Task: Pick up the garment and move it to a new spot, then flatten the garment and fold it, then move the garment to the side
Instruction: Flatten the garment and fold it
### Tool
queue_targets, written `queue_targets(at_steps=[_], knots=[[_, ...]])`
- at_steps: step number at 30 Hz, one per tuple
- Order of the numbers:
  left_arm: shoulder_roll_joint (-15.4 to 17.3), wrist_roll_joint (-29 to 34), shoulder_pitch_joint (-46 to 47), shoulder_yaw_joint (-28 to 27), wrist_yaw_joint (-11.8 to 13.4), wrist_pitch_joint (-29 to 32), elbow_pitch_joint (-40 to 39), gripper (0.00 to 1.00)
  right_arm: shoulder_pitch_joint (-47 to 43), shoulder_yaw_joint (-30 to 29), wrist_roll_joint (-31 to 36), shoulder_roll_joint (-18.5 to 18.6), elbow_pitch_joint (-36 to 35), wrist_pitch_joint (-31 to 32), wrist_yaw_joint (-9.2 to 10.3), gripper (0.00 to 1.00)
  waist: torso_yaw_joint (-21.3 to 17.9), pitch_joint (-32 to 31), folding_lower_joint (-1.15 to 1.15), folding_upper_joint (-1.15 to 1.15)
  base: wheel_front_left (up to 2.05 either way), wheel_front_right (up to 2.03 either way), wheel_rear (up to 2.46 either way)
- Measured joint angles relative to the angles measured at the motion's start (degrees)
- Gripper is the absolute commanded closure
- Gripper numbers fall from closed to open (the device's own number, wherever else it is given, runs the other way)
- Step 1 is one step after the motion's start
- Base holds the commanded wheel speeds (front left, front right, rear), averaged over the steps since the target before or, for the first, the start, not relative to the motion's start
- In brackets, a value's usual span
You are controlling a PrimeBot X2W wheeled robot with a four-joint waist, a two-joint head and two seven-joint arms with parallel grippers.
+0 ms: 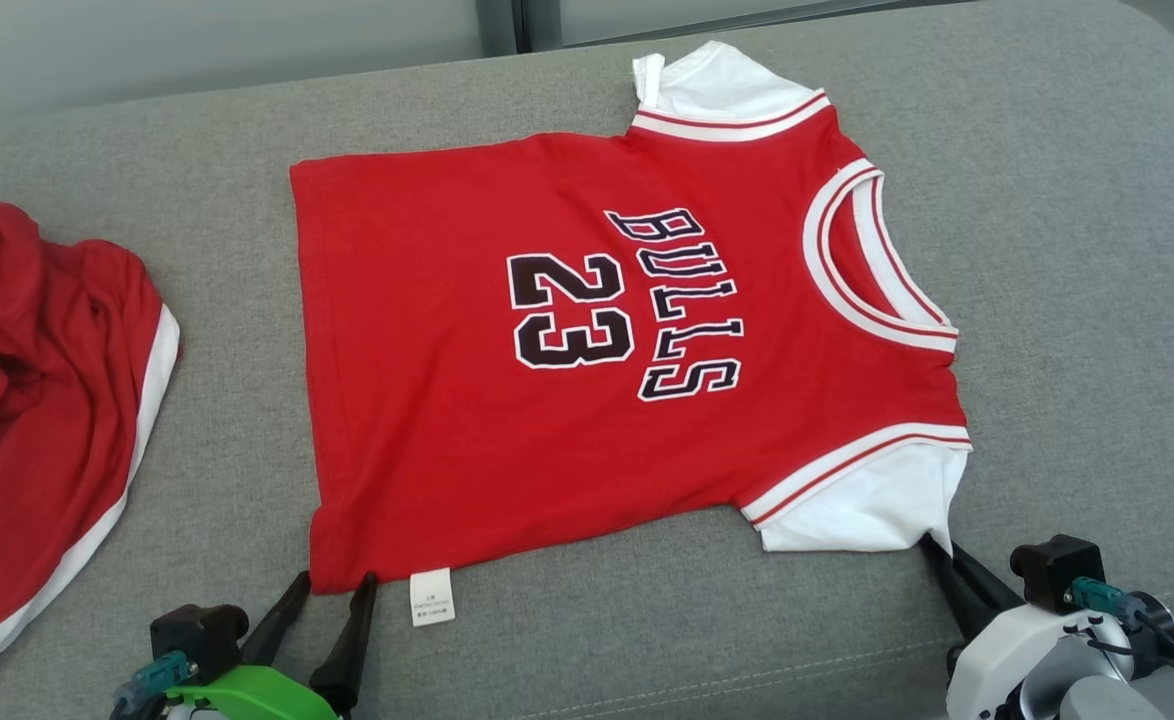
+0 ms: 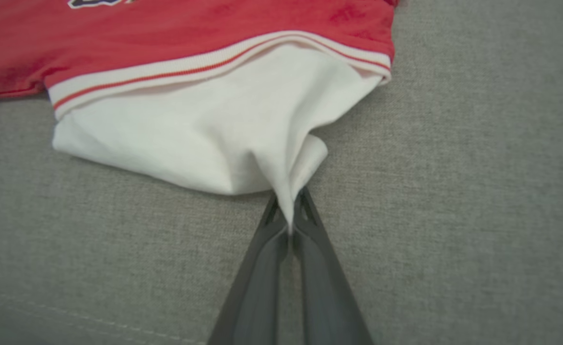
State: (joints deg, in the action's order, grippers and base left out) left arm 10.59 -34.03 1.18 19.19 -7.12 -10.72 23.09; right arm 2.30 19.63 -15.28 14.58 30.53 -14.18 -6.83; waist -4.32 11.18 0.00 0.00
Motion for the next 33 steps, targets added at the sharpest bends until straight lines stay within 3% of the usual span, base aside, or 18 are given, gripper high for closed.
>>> queue_targets(at_steps=[8, 9, 10, 13, 14, 15, 20, 23, 28, 33], knots=[[-0.12, -0.49, 0.05, 0.24, 0.0, -0.18, 0.74, 0.0, 0.48, 0.51, -0.42, 0.11, 0.9, -0.16, -0.21, 1.0, 0.11, -0.42, 0.0, 0.0, 0.0, 0.0, 0.0], [-0.16, -0.56, 0.08, 0.42, 0.0, -0.18, 0.79, 0.13, 0.55, 0.6, -0.54, 0.12, 0.98, -0.16, -0.21, 1.0, 0.11, -0.45, 0.0, 0.0, 0.0, 0.0, 0.0], [-0.19, -0.56, 0.16, 0.68, 0.0, -0.18, 0.79, 0.51, 0.65, 0.71, -0.58, 0.14, 1.07, -0.16, -0.21, 1.0, 0.11, -0.48, 0.0, 0.0, 0.0, 0.0, 0.0], [-0.24, -0.56, 0.65, 1.31, 0.0, -0.18, 0.96, 0.65, 0.77, 0.97, -0.6, 0.15, 1.2, -0.16, -0.22, 1.0, 0.07, -0.55, 0.0, 0.0, 0.0, 0.0, 0.0], [-0.31, -0.57, 0.73, 1.53, 0.0, -0.16, 0.97, 0.76, 0.8, 1.07, -0.63, 0.15, 1.23, -0.18, -0.22, 1.0, 0.05, -0.58, 0.0, 0.0, 0.0, 0.0, 0.0], [-0.32, -0.57, 0.77, 1.81, 0.0, -0.09, 0.99, 1.0, 0.82, 1.2, -0.8, 0.15, 1.23, -0.18, -0.22, 1.0, 0.01, -0.6, 0.0, 0.0, 0.0, 0.0, 0.0], [-0.79, -2.11, 1.07, 2.55, -0.01, 0.6, 0.85, 1.0, 0.81, 1.42, -4.16, -0.51, 1.0, -0.16, -0.22, 1.0, -0.23, -0.73, 0.0, 0.0, 0.0, 0.0, 0.0], [-0.89, -5.04, 1.07, 2.43, -0.01, 1.62, -0.09, 1.0, 0.32, 3.01, -10.31, -1.71, -1.0, 0.76, -0.22, 1.0, -0.31, -0.87, 0.0, 0.0, 0.0, 0.0, 0.0], [0.14, -10.11, 0.78, 2.9, -0.01, 5.05, -4.98, 1.0, -2.09, 8.39, -23.81, -3.41, -9.44, 5.02, -0.23, 1.0, -1.0, -0.78, 0.0, 0.0, 0.0, 0.0, 0.0], [2.68, -14.26, 0.41, 3.91, -0.01, 9.02, -10.27, 1.0, -2.33, 8.64, -32.61, -0.52, -17.68, 7.45, -0.23, 1.0, -1.71, -0.39, 0.0, 0.0, 0.0, 0.0, 0.0]])
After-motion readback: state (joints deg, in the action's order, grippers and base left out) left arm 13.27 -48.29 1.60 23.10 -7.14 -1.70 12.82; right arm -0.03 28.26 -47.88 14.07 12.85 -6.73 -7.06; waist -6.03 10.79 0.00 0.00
